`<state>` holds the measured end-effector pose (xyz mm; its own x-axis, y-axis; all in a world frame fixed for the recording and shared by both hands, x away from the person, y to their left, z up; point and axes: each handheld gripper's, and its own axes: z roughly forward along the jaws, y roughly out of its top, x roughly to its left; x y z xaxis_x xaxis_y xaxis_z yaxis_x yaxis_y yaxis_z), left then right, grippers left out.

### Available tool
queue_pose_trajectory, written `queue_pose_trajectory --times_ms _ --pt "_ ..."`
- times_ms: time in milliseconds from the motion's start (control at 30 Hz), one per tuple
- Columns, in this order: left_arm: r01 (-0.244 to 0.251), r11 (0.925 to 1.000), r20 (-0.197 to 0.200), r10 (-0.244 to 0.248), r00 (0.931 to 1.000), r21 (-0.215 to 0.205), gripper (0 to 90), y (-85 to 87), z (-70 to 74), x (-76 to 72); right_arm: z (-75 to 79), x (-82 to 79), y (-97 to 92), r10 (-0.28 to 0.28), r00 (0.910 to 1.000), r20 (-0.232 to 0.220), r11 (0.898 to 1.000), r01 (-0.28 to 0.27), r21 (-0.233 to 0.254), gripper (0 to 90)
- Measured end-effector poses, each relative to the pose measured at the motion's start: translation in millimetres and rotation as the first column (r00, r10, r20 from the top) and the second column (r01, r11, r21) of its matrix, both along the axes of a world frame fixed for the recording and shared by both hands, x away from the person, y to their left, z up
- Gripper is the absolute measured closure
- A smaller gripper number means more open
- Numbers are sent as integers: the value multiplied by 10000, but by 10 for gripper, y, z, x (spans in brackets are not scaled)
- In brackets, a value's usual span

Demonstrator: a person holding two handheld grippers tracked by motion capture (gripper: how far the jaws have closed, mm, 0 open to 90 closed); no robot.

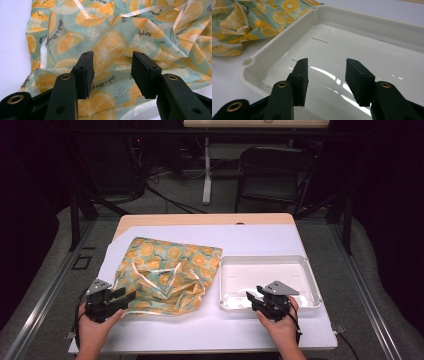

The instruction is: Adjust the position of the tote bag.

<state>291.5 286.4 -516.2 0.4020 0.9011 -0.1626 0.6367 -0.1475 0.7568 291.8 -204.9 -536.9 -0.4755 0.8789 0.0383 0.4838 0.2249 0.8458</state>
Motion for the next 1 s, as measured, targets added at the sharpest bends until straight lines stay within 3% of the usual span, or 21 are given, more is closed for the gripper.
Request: queue_pose_trajectory --times_ms 267,467,667,767,1000 --pt "21 9999 -2 -21 10000 -114 524 16 20 13 11 -18 -12 56 9999 -124 10000 -55 81 505" --pt "-22 9998 -19 22 10000 -221 524 43 31 5 51 -2 15 210 9996 -172 9997 -208 124 432" --pt "-37 9994 -74 34 10000 -340 517 57 40 3 144 23 94 584 9975 -390 9972 -565 499 403" --pt "-78 9991 -57 76 10000 -421 517 44 40 -4 187 30 138 730 9963 -446 9955 -701 639 403" --pt "-29 9989 -20 28 10000 -458 518 35 53 -28 275 48 253 1189 9904 -700 9928 -1174 257 488"
